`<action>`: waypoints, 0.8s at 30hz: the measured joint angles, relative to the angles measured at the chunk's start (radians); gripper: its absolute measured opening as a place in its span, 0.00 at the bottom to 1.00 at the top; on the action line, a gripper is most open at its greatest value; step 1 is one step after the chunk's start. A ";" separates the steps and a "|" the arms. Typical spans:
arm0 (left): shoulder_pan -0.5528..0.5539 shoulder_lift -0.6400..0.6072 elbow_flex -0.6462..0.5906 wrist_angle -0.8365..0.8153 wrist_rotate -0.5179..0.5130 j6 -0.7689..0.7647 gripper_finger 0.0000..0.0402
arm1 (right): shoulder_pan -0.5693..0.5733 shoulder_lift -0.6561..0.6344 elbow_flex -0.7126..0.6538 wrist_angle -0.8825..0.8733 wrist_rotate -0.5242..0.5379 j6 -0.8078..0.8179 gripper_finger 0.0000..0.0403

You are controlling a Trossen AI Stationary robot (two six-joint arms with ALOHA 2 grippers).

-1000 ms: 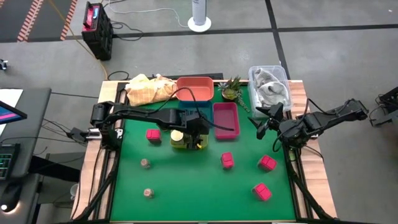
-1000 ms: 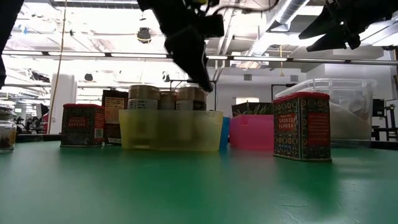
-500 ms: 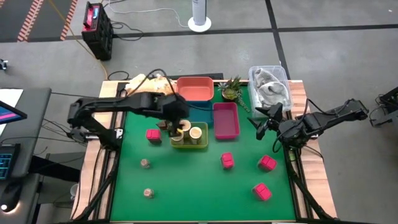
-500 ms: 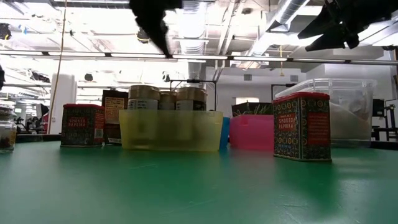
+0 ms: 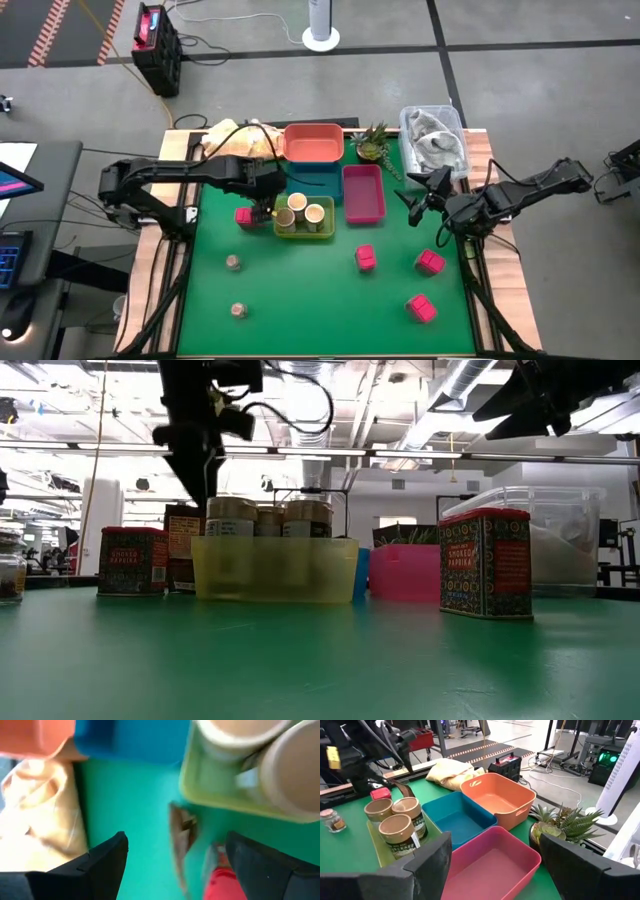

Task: Sort spices by type
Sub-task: Put the brown seasoning pack into the blue bin

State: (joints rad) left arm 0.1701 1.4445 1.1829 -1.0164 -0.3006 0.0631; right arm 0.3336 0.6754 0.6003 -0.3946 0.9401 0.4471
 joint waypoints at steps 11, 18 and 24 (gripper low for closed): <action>0.068 0.001 -0.058 -0.007 -0.030 0.019 0.51 | 0.000 0.000 0.000 -0.001 0.000 -0.003 0.81; 0.069 0.001 -0.058 -0.004 -0.010 0.080 0.04 | 0.000 0.000 0.000 0.000 0.000 -0.003 0.81; 0.073 0.002 0.026 -0.023 -0.041 0.104 0.00 | 0.000 0.000 0.000 0.000 0.001 -0.003 0.81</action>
State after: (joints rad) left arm 0.2429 1.4460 1.2092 -1.0397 -0.3414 0.1671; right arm 0.3332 0.6750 0.6003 -0.3950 0.9409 0.4442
